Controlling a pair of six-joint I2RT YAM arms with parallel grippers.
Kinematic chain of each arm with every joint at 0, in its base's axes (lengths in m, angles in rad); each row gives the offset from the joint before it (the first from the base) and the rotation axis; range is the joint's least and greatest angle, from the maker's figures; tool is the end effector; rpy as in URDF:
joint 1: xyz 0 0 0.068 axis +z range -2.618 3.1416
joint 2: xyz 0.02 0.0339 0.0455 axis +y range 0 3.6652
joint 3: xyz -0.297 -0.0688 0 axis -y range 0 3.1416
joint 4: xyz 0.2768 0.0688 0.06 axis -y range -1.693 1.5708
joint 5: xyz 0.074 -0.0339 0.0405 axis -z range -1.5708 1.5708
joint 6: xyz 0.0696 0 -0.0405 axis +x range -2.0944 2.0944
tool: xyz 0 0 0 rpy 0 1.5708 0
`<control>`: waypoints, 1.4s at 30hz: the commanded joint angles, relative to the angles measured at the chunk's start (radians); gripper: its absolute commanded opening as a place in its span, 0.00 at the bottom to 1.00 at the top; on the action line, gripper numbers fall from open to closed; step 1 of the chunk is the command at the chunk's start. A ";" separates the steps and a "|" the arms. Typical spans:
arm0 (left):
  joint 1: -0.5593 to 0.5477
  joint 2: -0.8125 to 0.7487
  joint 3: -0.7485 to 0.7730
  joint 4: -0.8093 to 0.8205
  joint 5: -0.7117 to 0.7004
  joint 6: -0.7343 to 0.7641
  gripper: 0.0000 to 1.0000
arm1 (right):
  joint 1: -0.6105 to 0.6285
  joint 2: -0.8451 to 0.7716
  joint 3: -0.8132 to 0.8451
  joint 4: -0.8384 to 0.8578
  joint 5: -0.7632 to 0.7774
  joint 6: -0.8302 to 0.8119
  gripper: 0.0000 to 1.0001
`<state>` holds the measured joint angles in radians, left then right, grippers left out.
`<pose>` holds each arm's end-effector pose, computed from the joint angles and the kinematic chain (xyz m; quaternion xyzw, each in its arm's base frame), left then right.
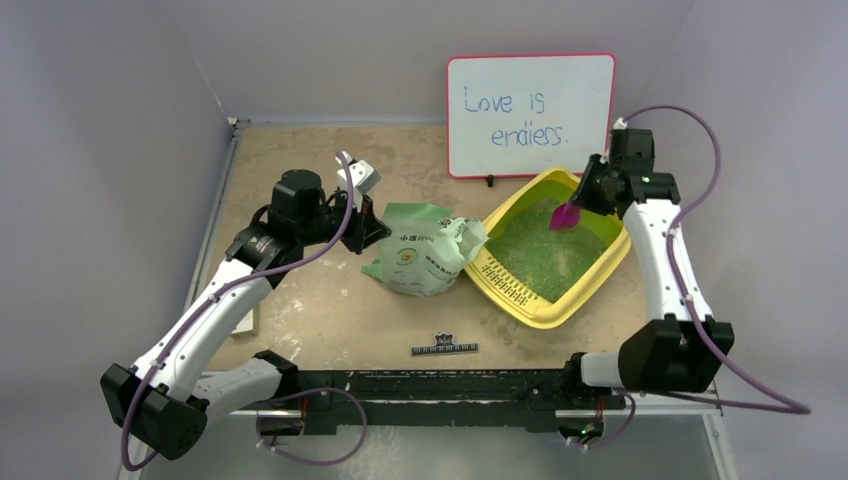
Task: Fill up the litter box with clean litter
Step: Pour the cat litter into the litter box.
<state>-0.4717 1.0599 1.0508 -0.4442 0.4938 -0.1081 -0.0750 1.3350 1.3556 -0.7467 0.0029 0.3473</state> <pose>0.2289 -0.1538 0.3708 0.2761 0.7852 -0.3455 0.4334 0.3325 -0.0252 0.3726 0.1917 0.8917 0.0543 0.4063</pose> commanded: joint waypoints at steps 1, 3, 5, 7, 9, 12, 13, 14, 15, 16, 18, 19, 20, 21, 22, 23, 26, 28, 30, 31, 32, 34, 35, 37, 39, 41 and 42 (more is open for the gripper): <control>0.005 -0.036 0.045 0.071 0.017 0.010 0.00 | 0.067 0.064 0.032 0.100 0.037 0.026 0.00; 0.005 -0.046 0.045 0.069 0.000 0.004 0.00 | 0.108 0.096 0.017 0.165 0.000 0.056 0.00; 0.005 -0.057 0.045 0.061 -0.024 0.007 0.00 | 0.133 0.121 0.011 0.211 -0.036 0.077 0.00; 0.005 -0.062 0.046 0.049 -0.035 0.013 0.00 | 0.149 0.140 -0.002 0.268 -0.087 0.095 0.00; 0.005 -0.061 0.047 0.039 -0.038 0.013 0.00 | 0.156 0.160 -0.004 0.302 -0.131 0.116 0.00; 0.005 -0.062 0.048 0.034 -0.038 0.007 0.00 | 0.162 0.172 -0.014 0.361 -0.180 0.133 0.00; 0.005 -0.064 0.048 0.033 -0.044 0.005 0.00 | 0.163 0.175 -0.018 0.378 -0.193 0.136 0.00; 0.005 -0.066 0.047 0.033 -0.048 0.005 0.00 | 0.164 0.179 -0.019 0.389 -0.203 0.137 0.00; 0.005 -0.068 0.048 0.031 -0.052 0.005 0.00 | 0.164 0.185 -0.018 0.399 -0.217 0.134 0.00; 0.005 -0.070 0.049 0.026 -0.059 0.006 0.00 | 0.164 0.191 -0.018 0.409 -0.237 0.133 0.00; 0.005 -0.072 0.050 0.017 -0.069 0.009 0.00 | 0.165 0.211 -0.010 0.417 -0.271 0.132 0.00; 0.005 -0.073 0.051 0.011 -0.073 0.012 0.00 | 0.166 0.220 -0.007 0.419 -0.302 0.127 0.00; 0.005 -0.076 0.052 0.005 -0.078 0.013 0.00 | 0.171 0.228 -0.004 0.420 -0.317 0.123 0.00; 0.005 -0.077 0.052 0.000 -0.084 0.013 0.00 | 0.177 0.235 -0.001 0.416 -0.321 0.121 0.00; 0.005 -0.080 0.051 -0.002 -0.090 0.013 0.00 | 0.182 0.237 -0.004 0.416 -0.322 0.122 0.00; 0.005 -0.083 0.051 -0.005 -0.094 0.013 0.00 | 0.188 0.239 -0.007 0.418 -0.327 0.120 0.00; 0.005 -0.090 0.049 -0.009 -0.108 0.013 0.00 | 0.206 0.238 -0.008 0.399 -0.333 0.106 0.00; 0.005 -0.090 0.051 -0.013 -0.110 0.013 0.00 | 0.207 0.219 -0.014 0.378 -0.315 0.097 0.00; 0.005 -0.088 0.050 -0.014 -0.110 0.013 0.00 | 0.207 0.188 -0.010 0.333 -0.253 0.088 0.00; 0.005 -0.087 0.050 -0.013 -0.108 0.013 0.00 | 0.207 0.164 -0.001 0.304 -0.211 0.083 0.00; 0.005 -0.086 0.051 -0.012 -0.106 0.013 0.00 | 0.207 0.145 0.008 0.266 -0.164 0.082 0.00; 0.005 -0.086 0.051 -0.011 -0.101 0.016 0.00 | 0.206 0.102 0.025 0.190 -0.096 0.083 0.00; 0.005 -0.087 0.052 -0.011 -0.099 0.019 0.00 | 0.206 0.078 0.036 0.155 -0.038 0.079 0.00; 0.005 -0.090 0.050 -0.010 -0.093 0.026 0.00 | 0.205 0.037 0.060 0.078 0.069 0.068 0.00; 0.005 -0.093 0.047 -0.007 -0.081 0.032 0.00 | 0.205 -0.004 0.082 0.009 0.112 0.063 0.00; 0.005 -0.093 0.047 -0.002 -0.065 0.038 0.00 | 0.206 -0.057 0.098 -0.031 0.093 0.064 0.00; 0.005 -0.095 0.047 -0.002 -0.057 0.042 0.00 | 0.205 -0.082 0.111 -0.045 0.060 0.063 0.00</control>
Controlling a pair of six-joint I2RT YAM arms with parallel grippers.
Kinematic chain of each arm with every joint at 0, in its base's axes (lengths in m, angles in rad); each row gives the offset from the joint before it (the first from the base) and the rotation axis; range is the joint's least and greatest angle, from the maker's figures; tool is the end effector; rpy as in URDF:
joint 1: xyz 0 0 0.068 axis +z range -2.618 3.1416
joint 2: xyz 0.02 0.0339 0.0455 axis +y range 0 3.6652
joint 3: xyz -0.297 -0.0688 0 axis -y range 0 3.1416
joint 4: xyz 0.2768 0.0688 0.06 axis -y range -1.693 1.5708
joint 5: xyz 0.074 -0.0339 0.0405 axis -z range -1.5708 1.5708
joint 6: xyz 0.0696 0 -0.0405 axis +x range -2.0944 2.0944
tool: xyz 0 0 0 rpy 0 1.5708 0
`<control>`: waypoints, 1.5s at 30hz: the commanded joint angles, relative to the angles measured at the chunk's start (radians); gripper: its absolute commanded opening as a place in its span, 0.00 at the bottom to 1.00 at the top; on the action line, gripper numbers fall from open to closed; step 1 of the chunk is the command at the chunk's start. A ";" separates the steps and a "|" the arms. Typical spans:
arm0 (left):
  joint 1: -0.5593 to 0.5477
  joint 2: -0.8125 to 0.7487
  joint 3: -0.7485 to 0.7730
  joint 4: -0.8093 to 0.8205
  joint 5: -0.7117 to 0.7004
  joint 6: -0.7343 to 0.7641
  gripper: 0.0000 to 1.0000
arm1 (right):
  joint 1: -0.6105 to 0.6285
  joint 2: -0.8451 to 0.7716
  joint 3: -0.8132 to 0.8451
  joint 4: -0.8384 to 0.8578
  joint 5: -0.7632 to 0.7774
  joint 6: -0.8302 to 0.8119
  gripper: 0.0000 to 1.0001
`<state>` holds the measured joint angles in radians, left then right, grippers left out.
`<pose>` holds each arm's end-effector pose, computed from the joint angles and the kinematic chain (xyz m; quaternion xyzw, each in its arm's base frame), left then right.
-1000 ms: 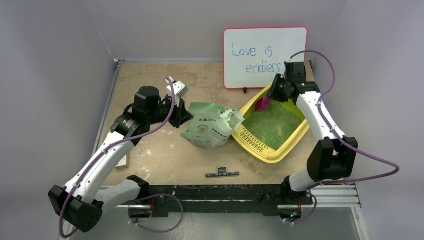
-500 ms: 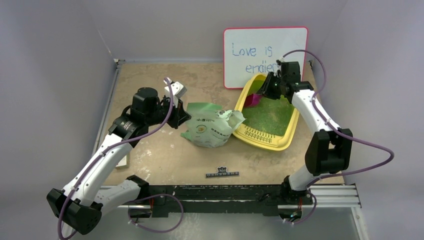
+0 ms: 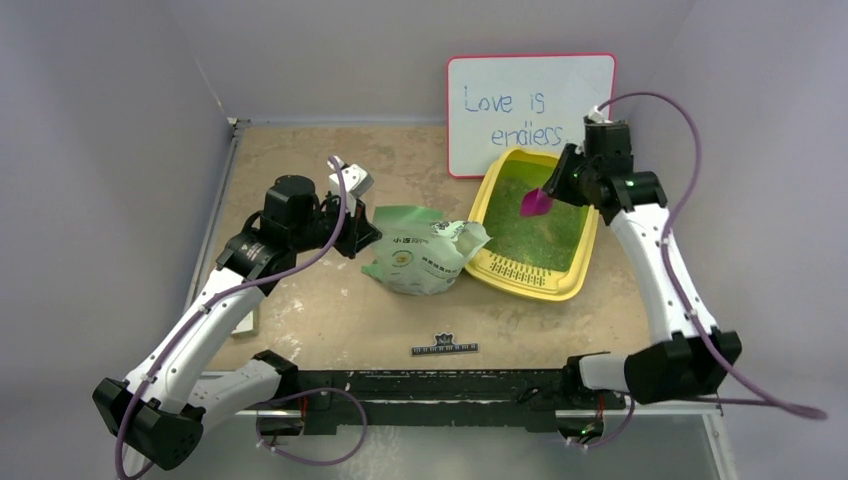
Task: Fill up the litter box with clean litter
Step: 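Pour the cat litter into the litter box, then scoop the cat litter from the cat litter bag.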
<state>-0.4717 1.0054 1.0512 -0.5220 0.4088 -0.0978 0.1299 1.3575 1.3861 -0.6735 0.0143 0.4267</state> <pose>0.2165 -0.1415 0.3737 0.2592 0.8020 -0.3095 0.4403 0.3441 0.0439 0.3853 0.1354 0.8844 0.1165 0.4311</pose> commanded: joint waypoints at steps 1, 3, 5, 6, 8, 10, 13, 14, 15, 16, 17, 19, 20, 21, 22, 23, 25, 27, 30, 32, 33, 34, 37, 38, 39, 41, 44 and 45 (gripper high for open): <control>0.005 -0.042 0.047 0.076 0.034 0.035 0.00 | 0.001 -0.126 0.101 -0.131 0.008 -0.017 0.00; 0.005 -0.046 0.045 0.080 0.044 0.039 0.00 | 0.000 -0.160 0.146 -0.150 -0.104 -0.019 0.00; 0.005 -0.051 0.042 0.086 0.042 0.042 0.00 | 0.000 -0.171 0.197 -0.176 -0.232 -0.023 0.00; 0.005 -0.052 0.042 0.088 0.041 0.044 0.00 | 0.000 -0.168 0.226 -0.194 -0.296 -0.029 0.00; 0.005 -0.053 0.041 0.089 0.035 0.044 0.00 | 0.001 -0.162 0.271 -0.235 -0.360 -0.044 0.00; 0.005 -0.052 0.040 0.091 0.031 0.044 0.00 | 0.002 -0.165 0.283 -0.258 -0.450 -0.035 0.00; 0.005 -0.055 0.040 0.092 0.023 0.041 0.00 | 0.000 -0.186 0.289 -0.284 -0.505 -0.030 0.00; 0.006 -0.058 0.039 0.093 0.020 0.041 0.00 | 0.000 -0.194 0.282 -0.289 -0.520 -0.023 0.00; 0.005 -0.062 0.036 0.097 0.015 0.038 0.00 | 0.000 -0.200 0.275 -0.298 -0.535 -0.021 0.00; 0.005 -0.066 0.032 0.103 0.012 0.035 0.00 | 0.001 -0.201 0.272 -0.309 -0.547 -0.022 0.00; 0.005 -0.070 0.026 0.111 0.011 0.030 0.00 | 0.001 -0.203 0.267 -0.320 -0.556 -0.028 0.00; 0.005 -0.071 0.020 0.122 0.011 0.023 0.00 | 0.002 -0.211 0.251 -0.326 -0.572 -0.030 0.00; 0.005 -0.071 0.019 0.125 0.013 0.020 0.00 | 0.002 -0.215 0.249 -0.331 -0.569 -0.032 0.00; 0.005 -0.071 0.018 0.125 0.014 0.018 0.00 | 0.002 -0.219 0.250 -0.338 -0.555 -0.032 0.00; 0.005 -0.068 0.018 0.126 0.016 0.017 0.00 | 0.002 -0.225 0.253 -0.343 -0.545 -0.026 0.00; 0.005 -0.068 0.017 0.126 0.017 0.017 0.00 | 0.002 -0.227 0.258 -0.349 -0.543 -0.024 0.00; 0.005 -0.067 0.017 0.127 0.016 0.015 0.00 | 0.002 -0.228 0.269 -0.361 -0.558 -0.029 0.00; 0.005 -0.067 0.017 0.129 0.016 0.015 0.00 | 0.002 -0.229 0.274 -0.370 -0.555 -0.027 0.00; 0.006 -0.065 0.013 0.135 0.018 0.011 0.00 | 0.002 -0.226 0.249 -0.383 -0.550 -0.037 0.00; 0.005 -0.064 0.013 0.136 0.025 0.009 0.00 | 0.002 -0.218 0.207 -0.370 -0.552 -0.037 0.00; 0.005 -0.062 0.012 0.136 0.028 0.009 0.00 | 0.002 -0.215 0.185 -0.355 -0.554 -0.033 0.00; 0.005 -0.062 0.012 0.133 0.033 0.009 0.00 | 0.004 -0.210 0.161 -0.335 -0.554 -0.027 0.00; 0.005 -0.058 0.010 0.118 0.048 0.013 0.00 | 0.023 -0.195 0.108 -0.250 -0.547 -0.003 0.00; 0.005 -0.057 0.009 0.114 0.053 0.013 0.00 | 0.033 -0.187 0.102 -0.231 -0.537 0.009 0.00; 0.005 -0.056 0.010 0.111 0.056 0.012 0.00 | 0.048 -0.172 0.099 -0.215 -0.532 0.012 0.00; 0.005 -0.058 0.006 0.106 0.062 0.010 0.00 | 0.095 -0.133 0.097 -0.182 -0.515 0.028 0.00; 0.005 -0.055 0.000 0.102 0.067 0.010 0.00 | 0.198 -0.060 0.131 -0.177 -0.426 0.038 0.00; 0.005 -0.053 0.001 0.098 0.068 0.009 0.00 | 0.232 -0.034 0.145 -0.183 -0.394 0.043 0.00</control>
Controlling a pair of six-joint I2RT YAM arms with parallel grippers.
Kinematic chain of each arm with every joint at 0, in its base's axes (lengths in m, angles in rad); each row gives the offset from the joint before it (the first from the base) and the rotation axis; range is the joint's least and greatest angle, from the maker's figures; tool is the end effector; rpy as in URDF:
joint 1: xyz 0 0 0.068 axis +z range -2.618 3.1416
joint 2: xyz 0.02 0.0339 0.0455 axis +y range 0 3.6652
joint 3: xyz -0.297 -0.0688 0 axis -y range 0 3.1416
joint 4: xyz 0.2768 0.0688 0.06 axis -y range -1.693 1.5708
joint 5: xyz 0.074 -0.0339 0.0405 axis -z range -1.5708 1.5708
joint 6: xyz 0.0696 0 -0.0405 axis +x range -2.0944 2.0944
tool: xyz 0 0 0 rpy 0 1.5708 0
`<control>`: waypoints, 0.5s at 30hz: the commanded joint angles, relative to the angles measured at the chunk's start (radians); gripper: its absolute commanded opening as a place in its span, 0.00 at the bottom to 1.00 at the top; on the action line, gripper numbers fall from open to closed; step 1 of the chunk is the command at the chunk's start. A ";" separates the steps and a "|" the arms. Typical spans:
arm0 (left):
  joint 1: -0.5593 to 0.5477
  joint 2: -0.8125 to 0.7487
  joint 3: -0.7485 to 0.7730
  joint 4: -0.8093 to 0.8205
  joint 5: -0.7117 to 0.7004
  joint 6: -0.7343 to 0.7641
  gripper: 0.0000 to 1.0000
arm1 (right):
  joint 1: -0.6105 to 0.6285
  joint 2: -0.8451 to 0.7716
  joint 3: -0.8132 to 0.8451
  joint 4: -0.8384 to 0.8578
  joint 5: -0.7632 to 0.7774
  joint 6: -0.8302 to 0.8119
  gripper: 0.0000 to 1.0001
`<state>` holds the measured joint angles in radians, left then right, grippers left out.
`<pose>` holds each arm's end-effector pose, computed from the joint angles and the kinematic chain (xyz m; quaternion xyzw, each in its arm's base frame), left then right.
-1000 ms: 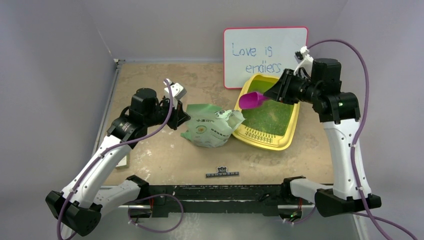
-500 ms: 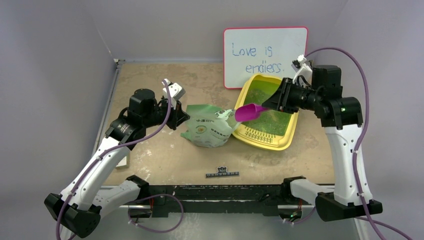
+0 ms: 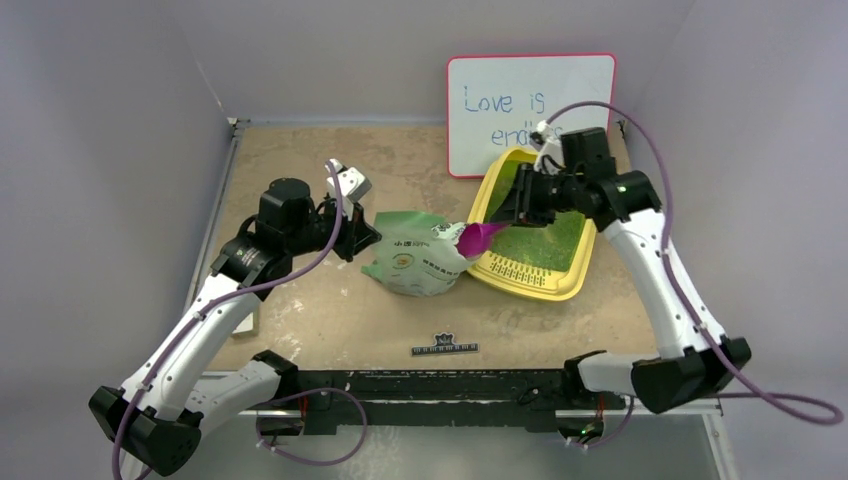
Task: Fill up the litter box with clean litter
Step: 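Scoop the cat litter from the cat litter bag.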
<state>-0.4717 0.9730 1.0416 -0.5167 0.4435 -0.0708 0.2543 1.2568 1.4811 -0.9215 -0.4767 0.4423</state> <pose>0.2076 -0.1394 0.3785 0.2792 0.7860 -0.3185 0.4504 0.2716 0.1036 0.4288 -0.0168 0.8860 0.3414 0.3134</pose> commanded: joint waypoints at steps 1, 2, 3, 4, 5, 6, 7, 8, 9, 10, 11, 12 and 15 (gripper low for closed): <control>0.005 -0.019 0.011 0.090 0.037 -0.018 0.03 | 0.141 0.090 0.067 0.053 0.153 0.032 0.00; 0.005 -0.015 0.009 0.086 0.041 -0.020 0.06 | 0.177 0.113 0.085 0.038 0.221 0.038 0.00; 0.005 -0.011 0.009 0.081 0.047 -0.020 0.09 | 0.207 0.136 0.102 0.021 0.282 0.040 0.00; 0.005 -0.007 0.008 0.075 0.054 -0.020 0.12 | 0.234 0.157 0.119 0.000 0.337 0.037 0.00; 0.005 -0.002 0.008 0.069 0.064 -0.020 0.17 | 0.259 0.179 0.135 -0.019 0.389 0.038 0.00; 0.005 0.002 0.008 0.062 0.074 -0.019 0.22 | 0.282 0.195 0.147 -0.035 0.454 0.035 0.00; 0.005 0.007 0.008 0.055 0.090 -0.015 0.26 | 0.302 0.216 0.162 -0.055 0.503 0.033 0.00; 0.005 0.012 0.009 0.048 0.108 -0.010 0.30 | 0.328 0.237 0.179 -0.077 0.551 0.032 0.00; 0.005 0.015 0.008 0.042 0.117 -0.008 0.33 | 0.347 0.259 0.208 -0.102 0.596 0.028 0.00; 0.005 0.020 0.008 0.037 0.128 -0.003 0.35 | 0.364 0.283 0.230 -0.133 0.639 0.024 0.00; 0.005 0.024 0.009 0.031 0.140 0.003 0.37 | 0.383 0.305 0.251 -0.151 0.679 0.017 0.00; 0.005 0.031 0.009 0.022 0.151 0.009 0.38 | 0.403 0.329 0.269 -0.168 0.728 0.013 0.00; 0.005 0.062 0.026 -0.023 0.177 0.041 0.40 | 0.458 0.398 0.321 -0.201 0.856 0.009 0.00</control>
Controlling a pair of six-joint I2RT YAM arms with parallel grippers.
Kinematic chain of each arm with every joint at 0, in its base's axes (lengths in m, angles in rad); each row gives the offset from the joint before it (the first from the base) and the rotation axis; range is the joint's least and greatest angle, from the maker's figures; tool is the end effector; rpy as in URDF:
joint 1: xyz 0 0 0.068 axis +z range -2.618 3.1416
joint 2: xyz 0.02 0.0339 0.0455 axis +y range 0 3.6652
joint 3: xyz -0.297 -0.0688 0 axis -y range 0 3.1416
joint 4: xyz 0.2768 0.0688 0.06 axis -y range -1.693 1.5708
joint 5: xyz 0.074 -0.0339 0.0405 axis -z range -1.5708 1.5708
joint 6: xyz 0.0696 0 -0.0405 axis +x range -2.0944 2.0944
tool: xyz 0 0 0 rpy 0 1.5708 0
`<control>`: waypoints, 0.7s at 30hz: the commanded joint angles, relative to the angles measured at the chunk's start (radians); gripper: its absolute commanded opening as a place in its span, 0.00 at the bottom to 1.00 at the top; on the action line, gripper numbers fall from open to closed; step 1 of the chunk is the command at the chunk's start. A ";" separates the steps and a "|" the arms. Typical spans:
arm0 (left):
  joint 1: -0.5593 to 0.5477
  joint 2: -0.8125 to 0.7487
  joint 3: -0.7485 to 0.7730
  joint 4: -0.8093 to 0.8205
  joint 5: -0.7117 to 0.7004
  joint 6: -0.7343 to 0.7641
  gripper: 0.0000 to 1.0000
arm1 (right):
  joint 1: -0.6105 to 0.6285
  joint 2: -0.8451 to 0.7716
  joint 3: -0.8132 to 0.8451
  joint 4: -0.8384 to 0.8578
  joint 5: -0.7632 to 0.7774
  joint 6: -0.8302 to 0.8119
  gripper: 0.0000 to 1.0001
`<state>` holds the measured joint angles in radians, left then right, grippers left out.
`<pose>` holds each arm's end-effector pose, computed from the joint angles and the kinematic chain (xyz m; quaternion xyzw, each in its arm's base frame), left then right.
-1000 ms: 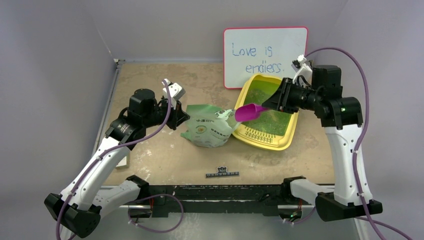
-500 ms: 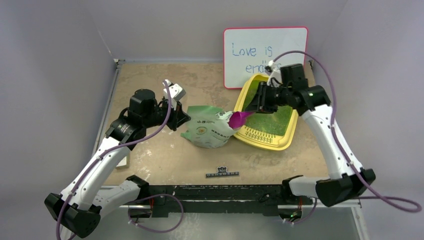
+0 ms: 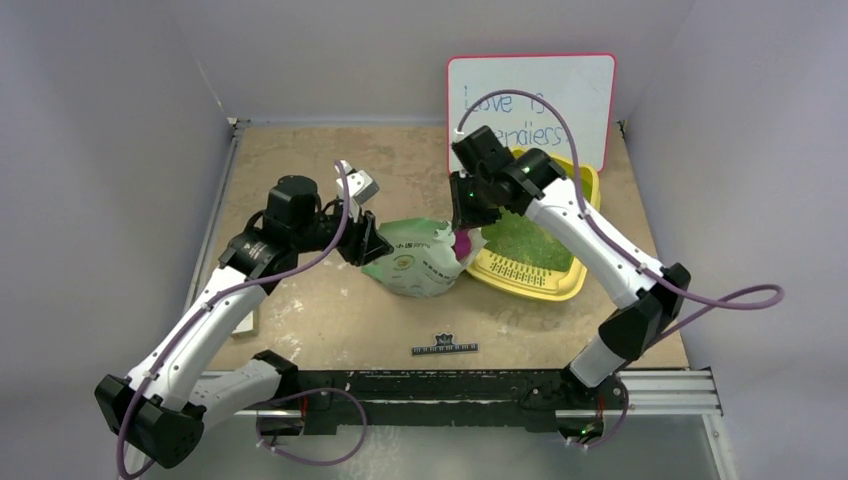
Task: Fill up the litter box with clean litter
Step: 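Scoop the cat litter from the cat litter bag.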
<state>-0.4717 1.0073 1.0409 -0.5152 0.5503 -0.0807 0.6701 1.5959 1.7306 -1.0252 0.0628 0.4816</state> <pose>0.2099 -0.1479 0.3721 0.2980 0.7801 -0.3595 0.4163 0.3036 0.2350 0.3955 -0.0782 0.9390 0.1568 0.2958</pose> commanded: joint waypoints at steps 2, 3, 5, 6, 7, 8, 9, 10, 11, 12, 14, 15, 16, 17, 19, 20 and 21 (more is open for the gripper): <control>0.005 0.045 0.039 -0.072 0.073 0.089 0.40 | 0.067 0.090 0.086 -0.095 0.369 -0.027 0.00; 0.005 0.051 0.041 -0.091 0.059 0.111 0.40 | 0.076 0.102 0.086 -0.083 0.375 -0.029 0.00; 0.005 0.057 0.032 -0.101 -0.008 0.118 0.37 | 0.087 0.119 0.067 -0.045 0.360 -0.034 0.00; 0.005 0.060 0.024 -0.094 -0.041 0.115 0.29 | 0.089 0.127 0.055 -0.027 0.346 -0.032 0.00; 0.005 0.063 0.018 -0.087 -0.069 0.113 0.22 | 0.090 0.133 0.042 -0.014 0.335 -0.022 0.00; 0.005 0.066 0.018 -0.079 -0.105 0.103 0.16 | 0.091 0.133 0.021 0.003 0.321 -0.010 0.00; 0.005 0.066 0.017 -0.067 -0.142 0.090 0.10 | 0.091 0.129 -0.004 0.029 0.296 -0.001 0.00; 0.005 0.064 0.012 -0.050 -0.169 0.056 0.06 | 0.091 0.116 -0.040 0.073 0.276 0.005 0.00; 0.005 0.059 0.006 -0.033 -0.184 0.041 0.02 | 0.092 0.099 -0.080 0.119 0.222 0.010 0.00; 0.005 0.054 -0.003 -0.009 -0.191 0.026 0.00 | 0.088 0.078 -0.123 0.171 0.176 0.019 0.00; 0.005 0.043 -0.025 0.034 -0.191 0.002 0.00 | 0.087 0.039 -0.202 0.265 0.130 0.051 0.00; 0.005 0.042 -0.032 0.053 -0.187 -0.004 0.00 | 0.082 0.023 -0.236 0.304 0.097 0.068 0.00; 0.005 0.043 -0.036 0.061 -0.185 -0.012 0.00 | 0.078 0.011 -0.268 0.335 0.081 0.089 0.00; 0.005 0.046 -0.039 0.066 -0.185 -0.019 0.00 | 0.073 0.003 -0.297 0.363 0.052 0.106 0.00; 0.005 0.057 -0.039 0.067 -0.179 -0.026 0.00 | 0.058 -0.007 -0.352 0.423 -0.022 0.137 0.00; 0.005 0.060 -0.041 0.067 -0.174 -0.027 0.00 | 0.050 -0.010 -0.381 0.460 -0.054 0.155 0.00; 0.005 0.062 -0.043 0.068 -0.171 -0.030 0.00 | 0.041 -0.017 -0.427 0.507 -0.091 0.172 0.00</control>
<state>-0.4717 1.0710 1.0073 -0.5117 0.4107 -0.0814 0.7357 1.5398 1.4445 -0.6704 0.1257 0.5598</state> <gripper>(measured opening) 0.009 0.299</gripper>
